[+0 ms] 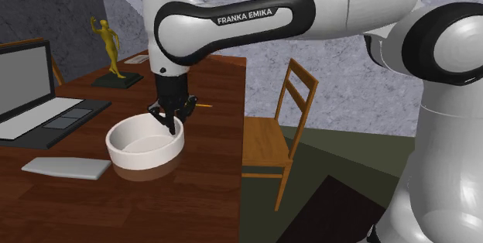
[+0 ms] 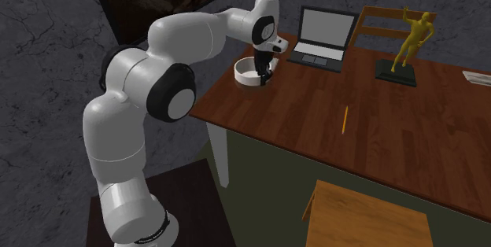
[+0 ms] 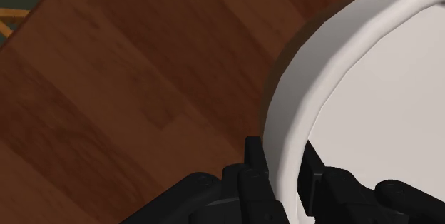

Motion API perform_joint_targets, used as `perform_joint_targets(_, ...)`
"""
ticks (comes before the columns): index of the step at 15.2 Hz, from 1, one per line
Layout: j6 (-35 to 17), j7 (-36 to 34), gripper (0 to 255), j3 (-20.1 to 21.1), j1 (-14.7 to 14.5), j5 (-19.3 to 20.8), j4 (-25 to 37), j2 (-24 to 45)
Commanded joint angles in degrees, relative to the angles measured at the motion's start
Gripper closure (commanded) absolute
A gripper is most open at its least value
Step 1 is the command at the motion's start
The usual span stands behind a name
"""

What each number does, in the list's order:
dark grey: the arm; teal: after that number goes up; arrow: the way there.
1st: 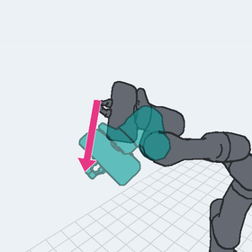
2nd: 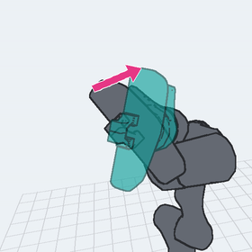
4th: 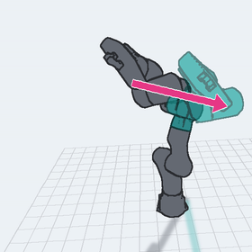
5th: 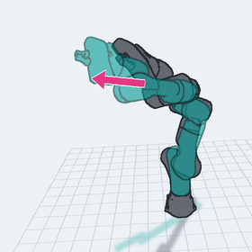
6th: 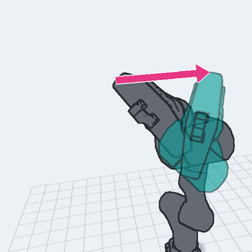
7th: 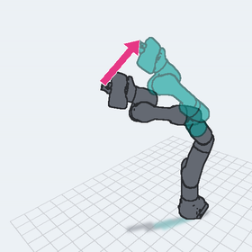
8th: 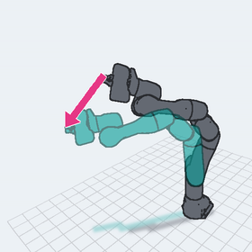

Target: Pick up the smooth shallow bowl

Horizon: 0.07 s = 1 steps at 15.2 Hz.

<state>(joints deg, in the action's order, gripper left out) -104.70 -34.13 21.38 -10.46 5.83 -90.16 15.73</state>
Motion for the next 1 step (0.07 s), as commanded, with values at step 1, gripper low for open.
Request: perform_joint_targets(1,0.4,0.0,255,0.0,0.0,0.0,0.5,0.0)
